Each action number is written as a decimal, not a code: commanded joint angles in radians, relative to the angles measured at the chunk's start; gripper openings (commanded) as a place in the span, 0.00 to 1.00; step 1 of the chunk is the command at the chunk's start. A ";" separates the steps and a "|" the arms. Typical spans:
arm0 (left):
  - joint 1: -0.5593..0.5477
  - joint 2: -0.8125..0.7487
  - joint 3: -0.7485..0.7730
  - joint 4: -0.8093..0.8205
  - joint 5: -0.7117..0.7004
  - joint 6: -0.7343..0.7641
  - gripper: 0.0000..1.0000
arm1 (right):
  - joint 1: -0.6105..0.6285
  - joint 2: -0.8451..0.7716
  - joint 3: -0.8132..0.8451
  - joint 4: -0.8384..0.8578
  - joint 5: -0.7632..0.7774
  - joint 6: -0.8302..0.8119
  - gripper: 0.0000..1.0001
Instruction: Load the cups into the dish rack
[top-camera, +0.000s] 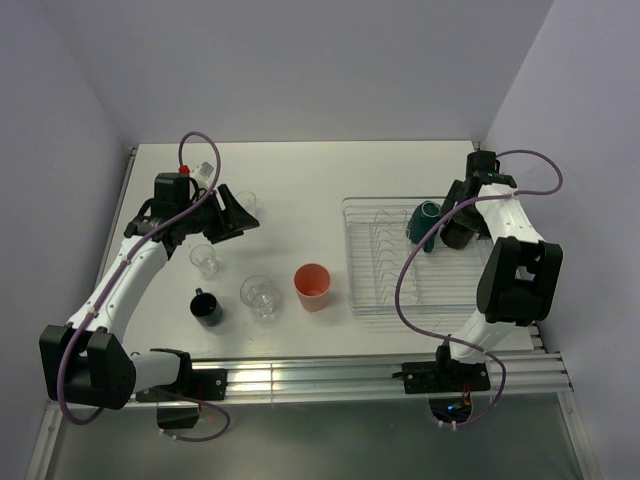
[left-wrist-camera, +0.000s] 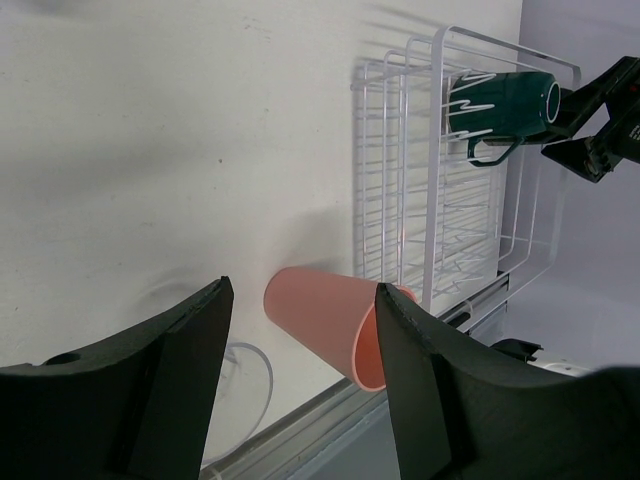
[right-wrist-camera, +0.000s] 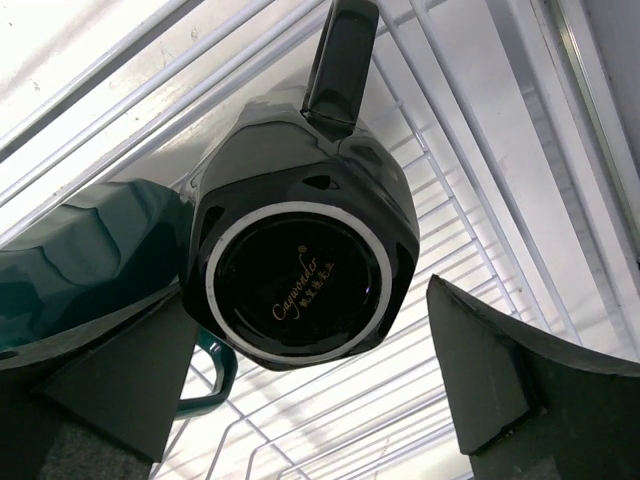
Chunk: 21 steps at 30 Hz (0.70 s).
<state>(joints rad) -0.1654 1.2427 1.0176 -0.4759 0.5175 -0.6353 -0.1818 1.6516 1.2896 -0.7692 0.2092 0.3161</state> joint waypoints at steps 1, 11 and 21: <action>-0.006 -0.011 0.003 0.025 -0.010 0.022 0.65 | -0.007 -0.029 0.039 0.025 0.025 0.000 1.00; -0.016 -0.025 -0.005 0.023 -0.036 0.025 0.65 | -0.007 -0.159 0.053 -0.030 0.068 0.011 1.00; -0.063 -0.077 -0.014 0.002 -0.115 0.020 0.66 | 0.005 -0.381 -0.019 -0.036 0.070 0.021 1.00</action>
<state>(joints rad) -0.2035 1.2182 1.0107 -0.4778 0.4492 -0.6350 -0.1814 1.3499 1.2892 -0.8104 0.2630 0.3237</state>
